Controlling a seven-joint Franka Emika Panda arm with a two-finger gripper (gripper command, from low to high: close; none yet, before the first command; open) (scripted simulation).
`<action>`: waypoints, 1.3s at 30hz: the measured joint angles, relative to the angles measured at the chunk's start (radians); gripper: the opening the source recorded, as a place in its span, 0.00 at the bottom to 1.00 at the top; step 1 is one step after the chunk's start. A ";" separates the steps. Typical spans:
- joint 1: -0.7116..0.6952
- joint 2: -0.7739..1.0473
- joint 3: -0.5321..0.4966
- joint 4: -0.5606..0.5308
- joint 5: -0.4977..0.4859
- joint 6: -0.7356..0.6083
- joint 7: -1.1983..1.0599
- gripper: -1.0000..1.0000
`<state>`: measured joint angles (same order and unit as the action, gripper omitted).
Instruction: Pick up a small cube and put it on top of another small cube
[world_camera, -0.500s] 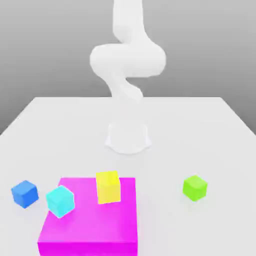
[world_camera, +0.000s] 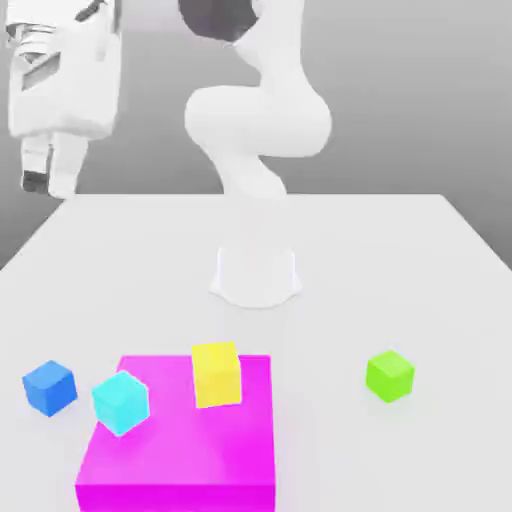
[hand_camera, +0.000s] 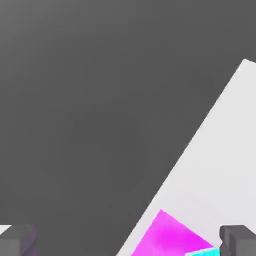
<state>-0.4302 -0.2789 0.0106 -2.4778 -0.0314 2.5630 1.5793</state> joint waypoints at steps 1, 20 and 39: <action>-0.019 0.029 -0.005 -0.010 -0.003 0.015 0.045 0.50; -0.250 0.624 -0.074 -0.112 0.135 0.371 0.536 0.50; -0.100 0.265 -0.028 -0.182 0.086 0.093 0.748 0.00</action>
<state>-0.5306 -0.0139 -0.0177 -2.6598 0.0548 2.6557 2.3268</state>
